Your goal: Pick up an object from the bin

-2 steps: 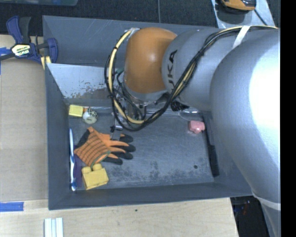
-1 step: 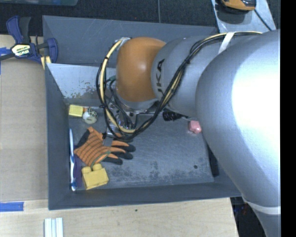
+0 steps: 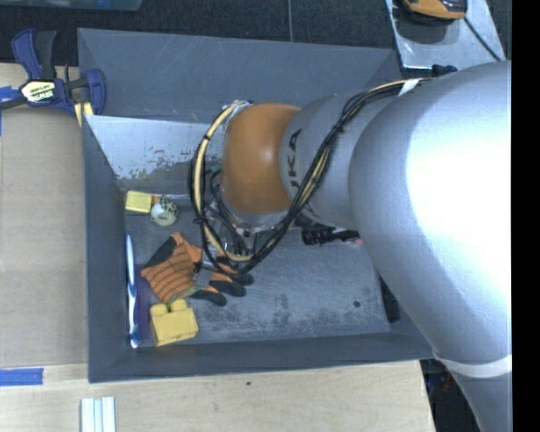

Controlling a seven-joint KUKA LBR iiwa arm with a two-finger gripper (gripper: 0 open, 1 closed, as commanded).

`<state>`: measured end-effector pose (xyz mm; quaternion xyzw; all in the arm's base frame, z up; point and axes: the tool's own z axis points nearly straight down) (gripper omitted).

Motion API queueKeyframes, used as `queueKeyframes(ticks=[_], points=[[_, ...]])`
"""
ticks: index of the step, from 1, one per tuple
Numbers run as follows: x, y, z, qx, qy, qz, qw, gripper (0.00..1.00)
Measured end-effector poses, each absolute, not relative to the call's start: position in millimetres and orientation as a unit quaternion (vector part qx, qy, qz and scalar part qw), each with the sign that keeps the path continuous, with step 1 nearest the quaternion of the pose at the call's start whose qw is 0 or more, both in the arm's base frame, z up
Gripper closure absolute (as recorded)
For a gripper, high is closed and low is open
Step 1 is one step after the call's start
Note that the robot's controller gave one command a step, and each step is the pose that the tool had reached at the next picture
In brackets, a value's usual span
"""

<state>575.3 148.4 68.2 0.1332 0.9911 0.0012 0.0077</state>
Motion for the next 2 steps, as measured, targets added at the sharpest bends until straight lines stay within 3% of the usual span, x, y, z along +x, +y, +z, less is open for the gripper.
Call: queueKeyframes(ticks=[1, 2], points=[[550.2, 171.2, 72.1, 0.180, 0.984, 0.004, 0.008, 1.00], [550.2, 171.2, 72.2, 0.180, 0.984, 0.004, 0.008, 1.00]])
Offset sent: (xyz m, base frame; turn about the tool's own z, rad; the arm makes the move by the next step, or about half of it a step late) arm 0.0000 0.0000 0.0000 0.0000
